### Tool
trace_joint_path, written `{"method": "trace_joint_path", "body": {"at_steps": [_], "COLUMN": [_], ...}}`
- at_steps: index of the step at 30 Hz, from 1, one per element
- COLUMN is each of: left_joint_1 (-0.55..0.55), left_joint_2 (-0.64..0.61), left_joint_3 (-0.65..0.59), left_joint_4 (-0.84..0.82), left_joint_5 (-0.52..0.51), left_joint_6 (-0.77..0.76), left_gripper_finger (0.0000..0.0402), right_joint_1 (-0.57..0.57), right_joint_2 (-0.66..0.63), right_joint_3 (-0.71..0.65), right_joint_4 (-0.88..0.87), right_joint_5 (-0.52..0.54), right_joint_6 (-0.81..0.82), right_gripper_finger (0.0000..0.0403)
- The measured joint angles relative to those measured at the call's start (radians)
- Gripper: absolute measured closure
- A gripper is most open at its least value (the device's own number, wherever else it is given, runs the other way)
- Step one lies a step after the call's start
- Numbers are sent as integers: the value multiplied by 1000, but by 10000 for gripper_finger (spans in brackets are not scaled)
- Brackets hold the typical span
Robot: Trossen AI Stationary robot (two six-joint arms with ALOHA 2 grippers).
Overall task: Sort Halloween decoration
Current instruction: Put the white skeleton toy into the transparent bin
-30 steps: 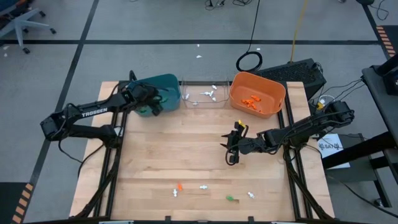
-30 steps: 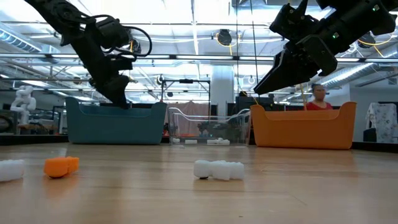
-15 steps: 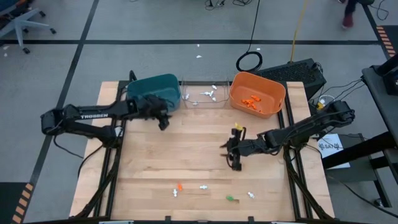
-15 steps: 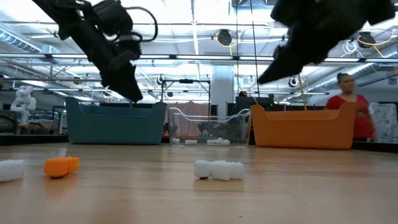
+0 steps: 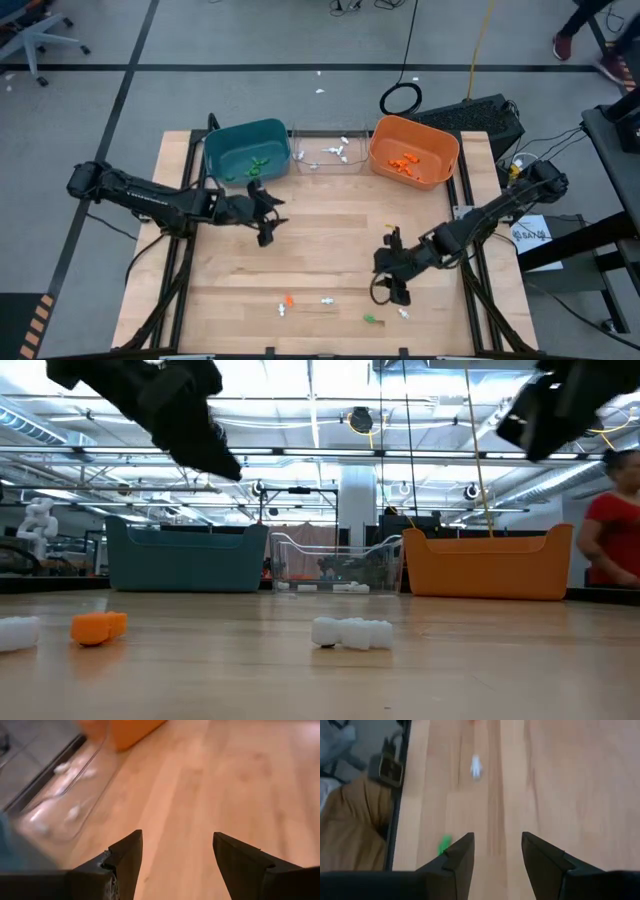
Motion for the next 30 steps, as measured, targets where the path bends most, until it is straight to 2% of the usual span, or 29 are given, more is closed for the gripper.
{"method": "trace_joint_path", "body": {"at_steps": [4,11,15,21,25,30], "left_joint_1": [-57,-103,-130,-180,-210,-243], "left_joint_2": [0,13,43,105,149,195], "left_joint_3": [1,-3,-5,-5,-6,-6], "left_joint_4": [72,79,99,198,270,350], "left_joint_5": [0,0,0,0,0,1], "left_joint_6": [9,79,79,83,81,80], "left_gripper_finger": [162,162,162,162,162,162], "right_joint_1": [49,102,141,221,263,314], "right_joint_2": [0,5,39,138,226,331], "right_joint_3": [1,1,1,2,56,229], "right_joint_4": [-68,-204,-200,-76,-165,-338], "right_joint_5": [-1,-10,-23,-21,-19,23], "right_joint_6": [66,274,328,321,390,389], "right_gripper_finger": [255,255,255,255,255,255]}}
